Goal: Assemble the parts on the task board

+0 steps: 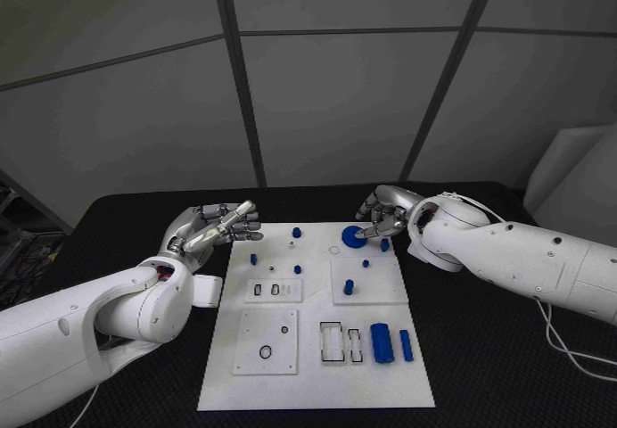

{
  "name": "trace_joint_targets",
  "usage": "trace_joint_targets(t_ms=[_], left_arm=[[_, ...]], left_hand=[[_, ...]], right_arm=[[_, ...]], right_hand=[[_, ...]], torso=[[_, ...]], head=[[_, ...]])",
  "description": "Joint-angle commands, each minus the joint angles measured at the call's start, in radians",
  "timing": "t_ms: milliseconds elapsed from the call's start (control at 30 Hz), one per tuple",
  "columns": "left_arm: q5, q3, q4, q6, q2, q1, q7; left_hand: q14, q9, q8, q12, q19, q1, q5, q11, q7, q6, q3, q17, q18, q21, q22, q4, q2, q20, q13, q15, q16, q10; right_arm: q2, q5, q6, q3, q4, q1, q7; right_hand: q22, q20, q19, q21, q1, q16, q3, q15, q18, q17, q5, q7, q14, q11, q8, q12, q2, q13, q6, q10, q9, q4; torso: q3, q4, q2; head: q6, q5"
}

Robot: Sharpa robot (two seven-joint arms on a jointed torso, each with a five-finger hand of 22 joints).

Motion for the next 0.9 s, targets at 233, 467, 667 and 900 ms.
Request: trace_joint_targets(t_ms=[233, 467, 667, 900], left_arm=[[-0.007, 0.001, 0.0, 0.014, 0.001, 0.002, 0.002], [-0.007, 0.001, 0.0, 0.014, 0.001, 0.002, 0.002], [-0.007, 0.001, 0.0, 0.014, 0.001, 0.002, 0.002], [-0.007, 0.001, -0.001, 0.014, 0.001, 0.002, 0.002]], left_hand=[[0.003, -0.002, -0.006, -0.006, 0.007, -0.002, -0.004, 0.006, 0.007, 0.002, 0.0, 0.002, 0.05, 0.006, 0.001, -0.005, 0.011, 0.002, -0.001, 0.003, -0.003, 0.002], [0.003, -0.001, -0.006, -0.007, 0.006, -0.002, -0.004, 0.006, 0.006, 0.004, 0.0, 0.002, 0.05, 0.006, 0.001, -0.007, 0.012, 0.002, -0.001, 0.003, -0.004, 0.003], [0.003, -0.001, -0.006, -0.007, 0.006, -0.002, -0.004, 0.006, 0.006, 0.004, 0.0, 0.002, 0.05, 0.006, 0.001, -0.007, 0.012, 0.002, -0.001, 0.003, -0.004, 0.003], [0.003, -0.001, -0.006, -0.007, 0.006, -0.002, -0.004, 0.006, 0.006, 0.004, 0.0, 0.002, 0.05, 0.006, 0.001, -0.007, 0.013, 0.002, -0.001, 0.003, -0.004, 0.003]], right_arm=[[0.028, -0.019, 0.077, 0.001, -0.024, 0.001, -0.013], [0.036, -0.024, 0.102, 0.0, -0.033, 0.001, -0.023], [0.041, -0.043, 0.112, 0.0, -0.04, 0.0, -0.036], [0.048, -0.061, 0.125, 0.0, -0.047, 0.0, -0.042]], right_hand=[[0.008, 0.004, 0.003, 0.003, 0.018, 0.032, -0.005, 0.01, -0.008, 0.054, 0.003, -0.001, 0.057, -0.001, 0.017, 0.099, 0.005, 0.107, -0.001, 0.032, 0.001, 0.017], [0.014, 0.004, 0.007, 0.006, 0.019, 0.04, -0.006, 0.01, -0.009, 0.068, 0.003, -0.002, 0.059, -0.001, 0.022, 0.133, 0.009, 0.144, 0.003, 0.043, 0.002, 0.019], [0.021, 0.003, 0.011, 0.01, 0.023, 0.048, -0.005, 0.009, -0.01, 0.08, 0.003, -0.002, 0.061, -0.002, 0.026, 0.164, 0.015, 0.178, 0.006, 0.054, 0.002, 0.017], [0.026, 0.003, 0.014, 0.012, 0.03, 0.052, -0.001, 0.009, -0.011, 0.088, 0.003, -0.002, 0.062, -0.002, 0.028, 0.182, 0.02, 0.198, 0.006, 0.058, 0.001, 0.014]], torso=[[0.0002, -0.0006, 0.0], [0.0003, -0.0006, 0.0], [0.0008, 0.0002, 0.0], [0.0012, -0.0009, 0.001]], head=[[-0.006, 0.002], [-0.007, 0.002], [-0.009, 0.0], [-0.012, 0.001]])
